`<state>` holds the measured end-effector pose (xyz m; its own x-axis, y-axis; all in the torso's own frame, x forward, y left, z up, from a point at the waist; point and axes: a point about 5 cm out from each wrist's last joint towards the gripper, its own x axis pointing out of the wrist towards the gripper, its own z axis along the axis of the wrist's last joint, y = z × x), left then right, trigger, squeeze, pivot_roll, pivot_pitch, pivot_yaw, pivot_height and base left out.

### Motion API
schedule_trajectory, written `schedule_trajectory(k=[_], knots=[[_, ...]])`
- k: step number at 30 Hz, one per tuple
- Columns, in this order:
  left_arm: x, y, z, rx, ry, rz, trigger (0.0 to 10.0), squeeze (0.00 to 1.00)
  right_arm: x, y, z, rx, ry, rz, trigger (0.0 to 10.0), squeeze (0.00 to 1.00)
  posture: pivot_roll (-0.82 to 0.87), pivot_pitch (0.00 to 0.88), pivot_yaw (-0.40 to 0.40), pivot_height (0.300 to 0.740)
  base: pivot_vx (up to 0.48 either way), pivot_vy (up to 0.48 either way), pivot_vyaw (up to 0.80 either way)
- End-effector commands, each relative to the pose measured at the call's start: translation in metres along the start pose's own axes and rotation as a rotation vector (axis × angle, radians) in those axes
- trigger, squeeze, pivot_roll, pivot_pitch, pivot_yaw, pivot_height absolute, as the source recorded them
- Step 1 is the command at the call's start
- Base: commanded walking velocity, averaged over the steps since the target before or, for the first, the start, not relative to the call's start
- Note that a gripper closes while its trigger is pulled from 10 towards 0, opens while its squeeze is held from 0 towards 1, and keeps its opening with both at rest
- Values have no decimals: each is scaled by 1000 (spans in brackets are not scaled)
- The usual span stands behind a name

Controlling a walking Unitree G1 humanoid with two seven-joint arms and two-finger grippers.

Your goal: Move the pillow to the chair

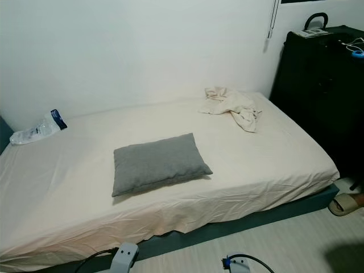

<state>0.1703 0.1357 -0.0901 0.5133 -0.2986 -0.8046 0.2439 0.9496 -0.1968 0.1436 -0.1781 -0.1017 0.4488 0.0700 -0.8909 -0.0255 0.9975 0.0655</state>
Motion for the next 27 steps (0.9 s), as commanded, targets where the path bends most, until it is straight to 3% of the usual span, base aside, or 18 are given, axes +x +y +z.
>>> schedule_trajectory(k=[1, 8, 27], knots=[[-2, 3, -5, -9, 22, 6, 10000, 0, -1, 0, -12, 8, 47, 0, 10000, 0, -29, 0, 45, 740, 0, 0, 0], [0, -4, -7, -13, 35, 6, 10000, 0, -1, 5, -11, 19, 18, 54, 10000, 0, -27, 0, 39, 740, 0, 0, 558], [-2, -1, -12, 13, 36, -7, 10000, 0, -1, 10, -13, -2, 25, 73, 10000, 0, -15, 0, 31, 740, 0, 0, 781]])
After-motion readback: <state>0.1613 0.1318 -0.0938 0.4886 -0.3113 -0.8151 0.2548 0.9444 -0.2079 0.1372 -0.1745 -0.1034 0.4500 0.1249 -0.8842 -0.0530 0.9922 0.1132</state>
